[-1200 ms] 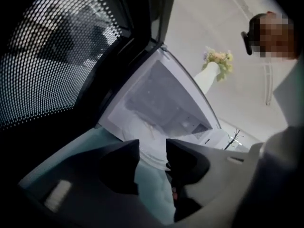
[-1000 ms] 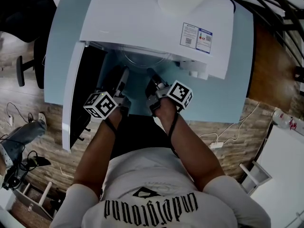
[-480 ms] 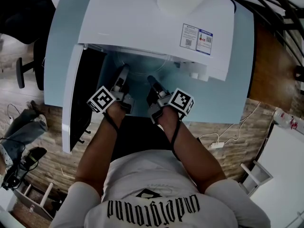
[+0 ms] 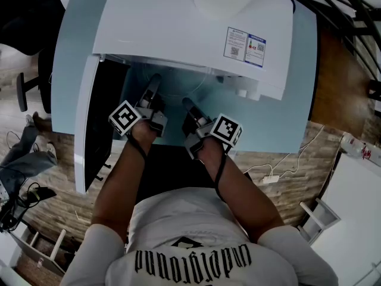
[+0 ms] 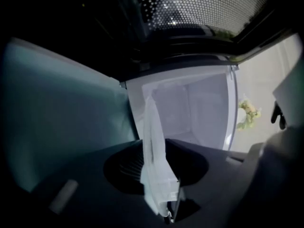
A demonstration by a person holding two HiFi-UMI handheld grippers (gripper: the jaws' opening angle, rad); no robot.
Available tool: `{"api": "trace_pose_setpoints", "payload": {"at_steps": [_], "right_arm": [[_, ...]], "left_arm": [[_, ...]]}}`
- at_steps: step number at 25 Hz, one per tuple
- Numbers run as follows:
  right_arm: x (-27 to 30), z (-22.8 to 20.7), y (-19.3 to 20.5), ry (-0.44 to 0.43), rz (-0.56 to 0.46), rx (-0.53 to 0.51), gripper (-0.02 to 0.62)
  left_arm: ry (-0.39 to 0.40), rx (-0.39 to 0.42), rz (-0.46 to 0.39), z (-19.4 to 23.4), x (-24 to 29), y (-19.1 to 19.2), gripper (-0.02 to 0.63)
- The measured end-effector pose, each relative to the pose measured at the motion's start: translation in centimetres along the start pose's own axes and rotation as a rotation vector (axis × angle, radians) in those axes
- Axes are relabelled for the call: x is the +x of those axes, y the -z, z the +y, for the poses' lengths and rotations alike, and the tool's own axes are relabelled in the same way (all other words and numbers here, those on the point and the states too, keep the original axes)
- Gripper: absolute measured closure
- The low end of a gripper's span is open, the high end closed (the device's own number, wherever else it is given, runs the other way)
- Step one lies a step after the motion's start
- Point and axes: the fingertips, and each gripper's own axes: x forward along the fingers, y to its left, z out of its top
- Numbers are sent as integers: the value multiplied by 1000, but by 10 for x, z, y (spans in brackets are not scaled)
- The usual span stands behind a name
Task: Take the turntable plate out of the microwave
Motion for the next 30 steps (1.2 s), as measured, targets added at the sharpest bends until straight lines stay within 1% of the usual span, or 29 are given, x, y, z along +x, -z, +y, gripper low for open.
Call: {"api": "trace_pose_setpoints", "payload": {"at_steps": [1, 3, 4, 7, 10, 12, 17, 20, 21, 23, 24, 26, 30], "right_arm": [[-1, -1, 0, 5, 1, -2, 561], [-3, -2, 1, 22, 3, -7, 561], [-2, -2, 1, 17, 4, -9, 561], [-2, 1, 1, -4, 8, -11, 561], [-4, 2, 2, -10, 13, -18, 560], [-5, 3, 2, -17, 16, -32, 560], [-10, 6, 4, -31, 24, -53, 557], [-18, 1, 7, 12, 32, -65, 557], [-19, 2, 8, 6, 35, -70, 557], [-20, 7, 11, -37, 42, -74, 557], [-22, 7, 12, -41, 45, -80, 557], [-27, 6, 12, -21, 51, -104, 557], [-34, 12, 18, -56, 65, -106, 558]], "left_arm": [[6, -7, -1, -1, 1, 0, 441], [12, -7, 1, 0, 2, -1, 472], [12, -4, 1, 1, 2, -1, 495], [20, -18, -4, 1, 0, -1, 506], [61, -44, -21, -4, -2, 0, 522], [84, -69, -31, -7, -3, 1, 523], [123, -101, -50, -10, -8, 4, 526], [140, -122, -62, -12, -14, 7, 526], [145, -126, -65, -12, -16, 8, 526], [157, -131, -71, -14, -20, 10, 526], [165, -136, -75, -16, -22, 11, 528], [181, -141, -81, -19, -25, 13, 528], [201, -148, -93, -25, -34, 17, 528]]}}
